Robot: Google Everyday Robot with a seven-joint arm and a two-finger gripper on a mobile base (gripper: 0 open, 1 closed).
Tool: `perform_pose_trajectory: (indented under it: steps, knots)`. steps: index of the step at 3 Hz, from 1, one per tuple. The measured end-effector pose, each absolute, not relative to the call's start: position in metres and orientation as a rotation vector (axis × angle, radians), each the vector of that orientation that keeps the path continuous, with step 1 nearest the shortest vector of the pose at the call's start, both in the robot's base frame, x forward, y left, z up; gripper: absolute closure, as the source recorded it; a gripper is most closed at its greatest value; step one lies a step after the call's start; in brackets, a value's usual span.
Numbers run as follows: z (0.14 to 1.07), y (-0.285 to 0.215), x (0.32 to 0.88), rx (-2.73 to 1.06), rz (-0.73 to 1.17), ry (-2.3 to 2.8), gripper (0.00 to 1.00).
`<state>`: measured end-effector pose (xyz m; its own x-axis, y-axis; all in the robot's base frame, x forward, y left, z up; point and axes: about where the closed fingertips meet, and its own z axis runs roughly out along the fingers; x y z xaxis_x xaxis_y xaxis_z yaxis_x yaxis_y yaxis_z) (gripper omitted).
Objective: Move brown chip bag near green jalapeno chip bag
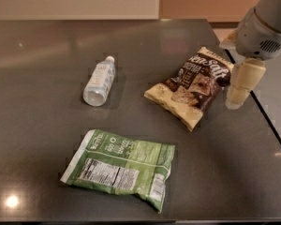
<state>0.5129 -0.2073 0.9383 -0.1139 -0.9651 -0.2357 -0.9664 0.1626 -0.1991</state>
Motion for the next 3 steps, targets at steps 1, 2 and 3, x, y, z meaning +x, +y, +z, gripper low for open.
perform_pose_trajectory:
  steps: [1,2,3]
  knots:
    - [0.928,-0.211,0.538,-1.863,-0.010,2.111,0.00]
    - [0.922,-0.215,0.566,-1.862,-0.041,2.082,0.00]
    - [0.910,-0.222,0.594,-1.868,-0.050,2.081,0.00]
